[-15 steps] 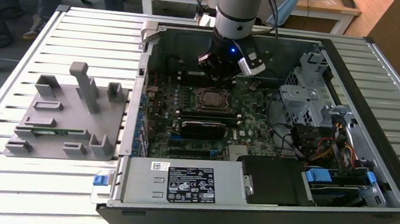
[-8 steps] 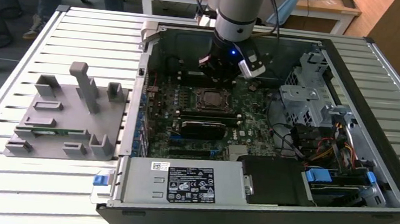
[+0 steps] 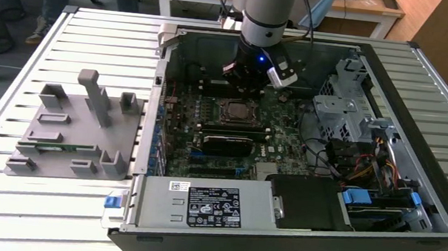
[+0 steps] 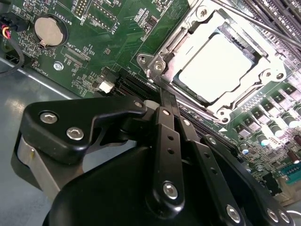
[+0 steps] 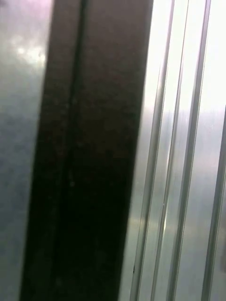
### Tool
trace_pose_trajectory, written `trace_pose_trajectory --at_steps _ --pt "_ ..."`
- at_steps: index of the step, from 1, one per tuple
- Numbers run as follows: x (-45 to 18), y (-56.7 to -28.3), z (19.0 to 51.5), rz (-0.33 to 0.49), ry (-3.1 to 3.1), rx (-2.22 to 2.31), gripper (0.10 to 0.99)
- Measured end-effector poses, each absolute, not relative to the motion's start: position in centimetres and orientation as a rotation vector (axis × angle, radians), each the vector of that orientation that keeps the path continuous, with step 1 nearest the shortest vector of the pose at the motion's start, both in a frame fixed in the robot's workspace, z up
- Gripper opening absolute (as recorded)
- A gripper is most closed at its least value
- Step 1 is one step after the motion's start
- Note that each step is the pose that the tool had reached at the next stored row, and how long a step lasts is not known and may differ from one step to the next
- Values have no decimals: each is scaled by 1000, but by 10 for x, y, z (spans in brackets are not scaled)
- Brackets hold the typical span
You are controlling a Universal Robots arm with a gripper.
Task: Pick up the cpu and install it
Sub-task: 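Install the first cpu locking lever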
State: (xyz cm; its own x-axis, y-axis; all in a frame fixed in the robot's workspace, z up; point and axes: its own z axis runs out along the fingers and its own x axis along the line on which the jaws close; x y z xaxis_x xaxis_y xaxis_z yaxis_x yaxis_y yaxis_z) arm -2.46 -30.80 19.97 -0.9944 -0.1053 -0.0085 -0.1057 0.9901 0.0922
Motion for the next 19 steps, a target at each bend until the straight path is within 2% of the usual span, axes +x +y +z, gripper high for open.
trace_pose_trajectory --at_steps 9,19 --pt "-25 -308 203 144 3130 -166 110" --pt "-25 -308 200 94 3134 -166 110"
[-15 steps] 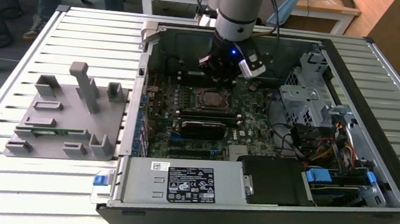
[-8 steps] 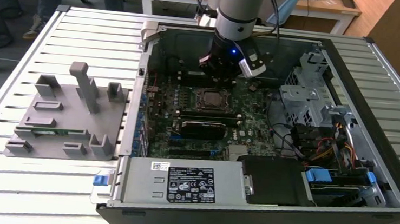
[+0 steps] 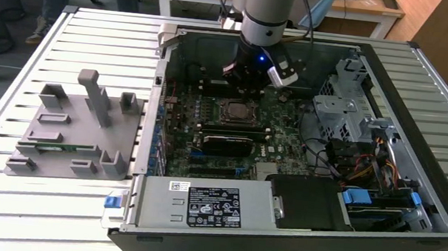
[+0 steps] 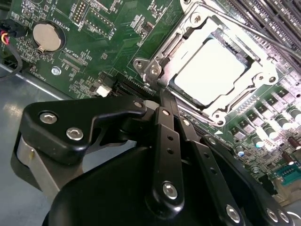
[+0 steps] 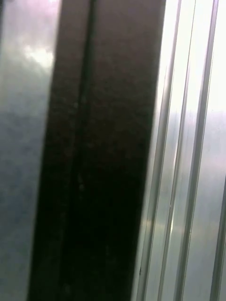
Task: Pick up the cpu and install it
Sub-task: 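Install the first cpu locking lever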
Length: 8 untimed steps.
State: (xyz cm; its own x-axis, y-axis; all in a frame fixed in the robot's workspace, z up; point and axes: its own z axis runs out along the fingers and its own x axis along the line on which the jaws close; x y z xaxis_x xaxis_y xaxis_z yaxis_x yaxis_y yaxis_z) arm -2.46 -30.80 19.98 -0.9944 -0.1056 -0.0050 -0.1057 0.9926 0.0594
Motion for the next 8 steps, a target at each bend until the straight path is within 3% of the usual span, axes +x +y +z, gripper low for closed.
trace_pose_trajectory --at_steps 8 --pt "-25 -308 197 59 3136 -166 110"
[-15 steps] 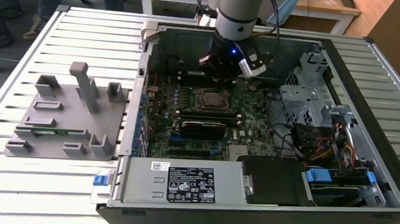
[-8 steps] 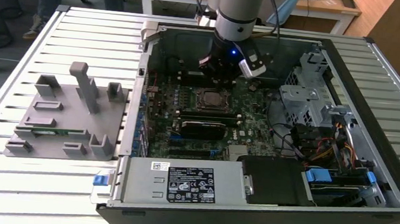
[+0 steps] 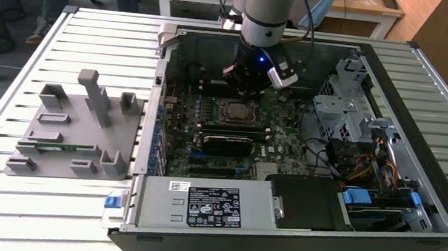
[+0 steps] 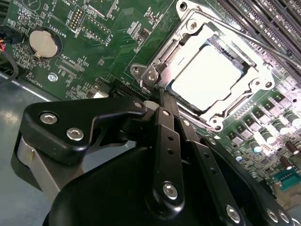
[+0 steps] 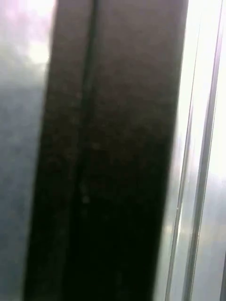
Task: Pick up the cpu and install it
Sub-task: 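Install the first cpu locking lever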
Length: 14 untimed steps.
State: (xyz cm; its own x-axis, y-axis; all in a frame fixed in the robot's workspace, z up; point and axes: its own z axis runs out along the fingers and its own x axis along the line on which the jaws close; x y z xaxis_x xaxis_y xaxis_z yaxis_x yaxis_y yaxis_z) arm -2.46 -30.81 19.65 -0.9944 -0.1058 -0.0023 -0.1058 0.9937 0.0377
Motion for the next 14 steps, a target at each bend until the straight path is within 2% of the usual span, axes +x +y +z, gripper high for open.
trace_pose_trajectory --at_steps 6,14 --pt "-24 -307 194 60 3136 -166 110" --pt "-24 -308 195 111 3135 -167 110"
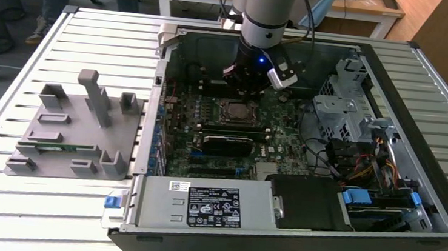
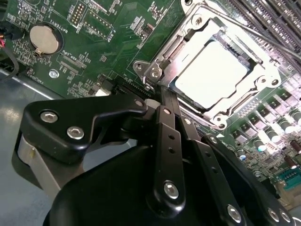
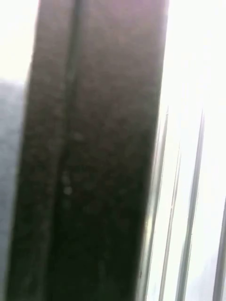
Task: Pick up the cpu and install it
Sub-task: 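Install the first cpu locking lever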
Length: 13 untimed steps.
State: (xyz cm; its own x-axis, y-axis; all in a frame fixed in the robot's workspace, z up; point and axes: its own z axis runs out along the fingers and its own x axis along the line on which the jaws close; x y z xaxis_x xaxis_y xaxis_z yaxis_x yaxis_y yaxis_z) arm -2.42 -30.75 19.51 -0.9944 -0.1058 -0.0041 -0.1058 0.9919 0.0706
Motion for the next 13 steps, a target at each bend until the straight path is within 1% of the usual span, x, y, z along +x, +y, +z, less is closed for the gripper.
trace_pose_trajectory --at_steps 5,11,13 --pt "-23 -306 196 133 3131 -167 110" --pt "-23 -306 212 132 3131 -166 110" --pt "-23 -306 213 132 3131 -167 110"
